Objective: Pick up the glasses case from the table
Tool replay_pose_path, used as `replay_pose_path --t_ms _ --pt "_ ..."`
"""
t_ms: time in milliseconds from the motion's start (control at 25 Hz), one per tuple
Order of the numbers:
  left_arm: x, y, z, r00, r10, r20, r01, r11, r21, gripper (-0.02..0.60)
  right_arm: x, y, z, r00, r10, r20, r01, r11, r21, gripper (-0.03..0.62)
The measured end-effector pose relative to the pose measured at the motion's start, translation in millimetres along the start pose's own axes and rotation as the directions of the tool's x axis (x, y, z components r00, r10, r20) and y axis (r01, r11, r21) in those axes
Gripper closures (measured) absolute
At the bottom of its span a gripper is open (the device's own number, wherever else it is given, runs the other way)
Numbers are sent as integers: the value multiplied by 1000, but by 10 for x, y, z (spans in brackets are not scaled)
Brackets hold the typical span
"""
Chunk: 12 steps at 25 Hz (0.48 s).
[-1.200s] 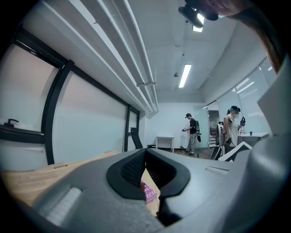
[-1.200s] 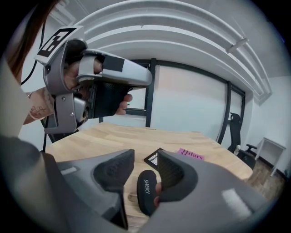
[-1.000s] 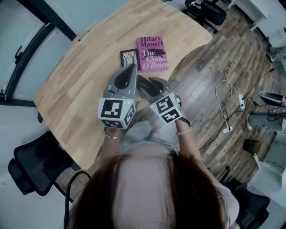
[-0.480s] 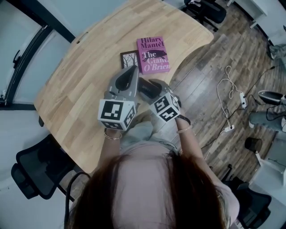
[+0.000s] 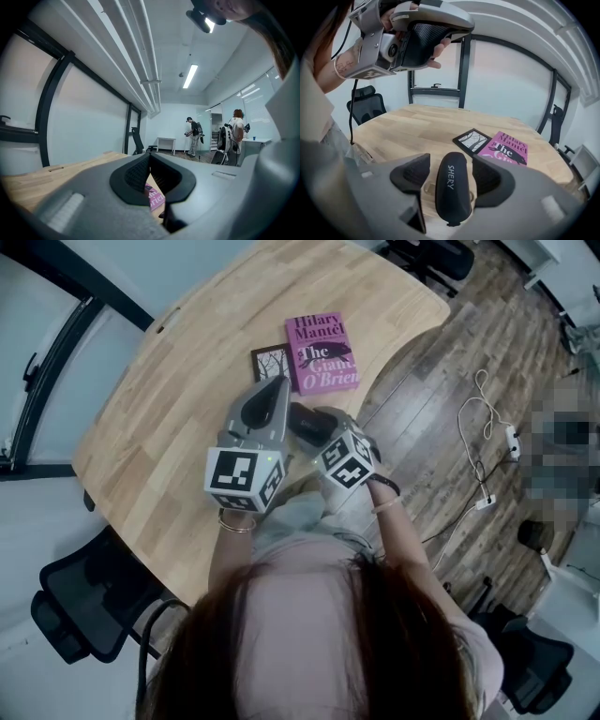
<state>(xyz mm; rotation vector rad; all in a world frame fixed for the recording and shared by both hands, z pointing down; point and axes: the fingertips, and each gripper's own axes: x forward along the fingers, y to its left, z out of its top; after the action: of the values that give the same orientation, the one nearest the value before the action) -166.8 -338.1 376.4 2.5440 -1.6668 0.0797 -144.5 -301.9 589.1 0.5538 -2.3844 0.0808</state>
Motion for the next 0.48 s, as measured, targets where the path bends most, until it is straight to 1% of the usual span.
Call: replay_pose_path --t_ms 200,480 --pt "51 72 -55 1000 -10 -13 10 1000 -3 572 163 -18 -123 999 13 -48 -14 1000 -11 300" --pt "109 129 -166 999 -24 -35 23 999 -29 572 334 2 -344 989 40 -142 -44 999 -27 281"
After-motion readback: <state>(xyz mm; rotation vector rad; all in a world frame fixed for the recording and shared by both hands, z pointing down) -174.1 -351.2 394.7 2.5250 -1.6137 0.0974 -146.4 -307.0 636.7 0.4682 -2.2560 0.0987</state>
